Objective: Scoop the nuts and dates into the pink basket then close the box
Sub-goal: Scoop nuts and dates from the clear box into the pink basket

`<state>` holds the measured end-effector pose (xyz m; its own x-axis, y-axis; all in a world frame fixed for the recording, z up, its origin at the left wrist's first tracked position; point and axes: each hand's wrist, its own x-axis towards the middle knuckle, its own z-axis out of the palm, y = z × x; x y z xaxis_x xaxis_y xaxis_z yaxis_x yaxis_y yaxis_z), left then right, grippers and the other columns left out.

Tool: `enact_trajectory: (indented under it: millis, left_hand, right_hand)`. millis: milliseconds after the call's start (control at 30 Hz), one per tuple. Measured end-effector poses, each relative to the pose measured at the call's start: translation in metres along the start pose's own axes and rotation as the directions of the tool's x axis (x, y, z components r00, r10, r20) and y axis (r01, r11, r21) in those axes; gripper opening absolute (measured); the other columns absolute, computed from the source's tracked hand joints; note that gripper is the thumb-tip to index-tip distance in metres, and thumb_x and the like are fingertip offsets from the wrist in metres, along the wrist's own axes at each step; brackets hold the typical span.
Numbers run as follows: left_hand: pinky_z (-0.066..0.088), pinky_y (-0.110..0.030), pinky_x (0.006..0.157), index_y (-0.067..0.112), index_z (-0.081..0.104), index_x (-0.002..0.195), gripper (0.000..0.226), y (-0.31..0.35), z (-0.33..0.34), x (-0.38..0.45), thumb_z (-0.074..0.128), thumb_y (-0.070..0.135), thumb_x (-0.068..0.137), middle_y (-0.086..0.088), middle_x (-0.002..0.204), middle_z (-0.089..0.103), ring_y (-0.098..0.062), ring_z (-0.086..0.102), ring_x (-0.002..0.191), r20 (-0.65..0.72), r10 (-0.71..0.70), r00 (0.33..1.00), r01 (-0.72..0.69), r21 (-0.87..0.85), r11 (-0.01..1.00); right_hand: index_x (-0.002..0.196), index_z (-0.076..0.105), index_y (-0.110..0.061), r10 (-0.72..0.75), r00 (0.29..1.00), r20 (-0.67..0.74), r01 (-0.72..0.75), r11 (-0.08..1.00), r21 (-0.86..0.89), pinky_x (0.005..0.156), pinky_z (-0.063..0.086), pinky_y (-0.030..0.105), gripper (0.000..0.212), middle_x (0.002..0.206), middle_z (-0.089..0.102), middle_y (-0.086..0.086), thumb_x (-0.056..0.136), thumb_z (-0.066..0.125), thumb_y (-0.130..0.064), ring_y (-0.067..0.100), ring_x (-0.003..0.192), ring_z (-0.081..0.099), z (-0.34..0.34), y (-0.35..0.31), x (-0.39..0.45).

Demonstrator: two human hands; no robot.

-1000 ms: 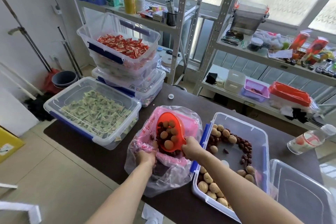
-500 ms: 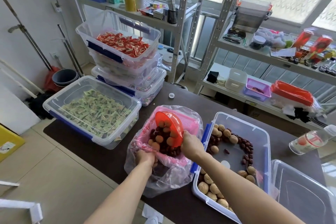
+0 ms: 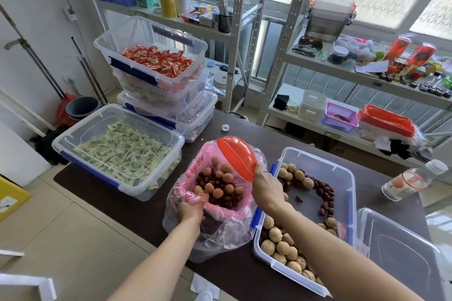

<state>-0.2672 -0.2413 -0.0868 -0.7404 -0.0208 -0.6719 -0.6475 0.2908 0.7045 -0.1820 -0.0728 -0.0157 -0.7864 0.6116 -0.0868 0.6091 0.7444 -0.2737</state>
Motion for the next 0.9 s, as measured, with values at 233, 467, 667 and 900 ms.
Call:
enact_trajectory:
  millis: [233, 467, 667, 900]
  left_hand:
    - [0.056, -0.050, 0.088, 0.000, 0.062, 0.108, 0.049, -0.004, -0.001, -0.016, 0.079, 0.034, 0.077, -0.029, 0.107, 0.069, -0.043, 0.067, 0.100, -0.006, 0.125, 0.992, -0.124, 0.065, 0.990]
    - [0.053, -0.038, 0.080, 0.008, 0.064, 0.103, 0.020, -0.004, 0.019, -0.078, 0.068, 0.023, 0.090, -0.012, 0.096, 0.069, -0.024, 0.063, 0.086, 0.287, 0.271, 0.919, -0.296, 0.045, 0.954]
    - [0.053, -0.028, 0.083, 0.009, 0.070, 0.102, 0.019, -0.029, 0.044, -0.099, 0.071, 0.021, 0.087, -0.009, 0.101, 0.073, -0.018, 0.067, 0.093, 0.452, 0.280, 0.847, -0.381, 0.148, 0.913]
    - [0.050, -0.034, 0.099, 0.011, 0.059, 0.127, 0.044, -0.056, 0.058, -0.109, 0.071, 0.024, 0.087, -0.007, 0.120, 0.066, -0.020, 0.061, 0.113, 0.514, 0.280, 0.811, -0.476, 0.298, 0.828]
  right_hand:
    - [0.148, 0.027, -0.016, -0.019, 0.991, -0.130, 0.049, 0.971, 0.236, 0.067, 0.051, 0.041, 0.059, 0.090, 0.069, 0.017, 0.092, 0.045, -0.009, 0.037, 0.077, 0.065, -0.020, 0.031, -0.004]
    - [0.143, 0.037, -0.025, 0.139, 0.961, -0.238, -0.020, 0.897, 0.443, 0.068, 0.052, 0.043, 0.047, 0.083, 0.070, 0.011, 0.097, 0.042, -0.019, 0.032, 0.074, 0.066, -0.037, 0.082, -0.014]
    - [0.143, 0.038, -0.022, 0.252, 0.932, -0.261, -0.116, 0.889, 0.444, 0.069, 0.053, 0.046, 0.044, 0.088, 0.071, 0.016, 0.099, 0.043, -0.024, 0.036, 0.076, 0.066, -0.047, 0.129, -0.038]
    - [0.144, 0.031, -0.018, 0.278, 0.950, -0.140, -0.263, 0.958, 0.115, 0.071, 0.049, 0.042, 0.057, 0.098, 0.069, 0.023, 0.090, 0.046, -0.012, 0.041, 0.086, 0.066, -0.049, 0.178, -0.080]
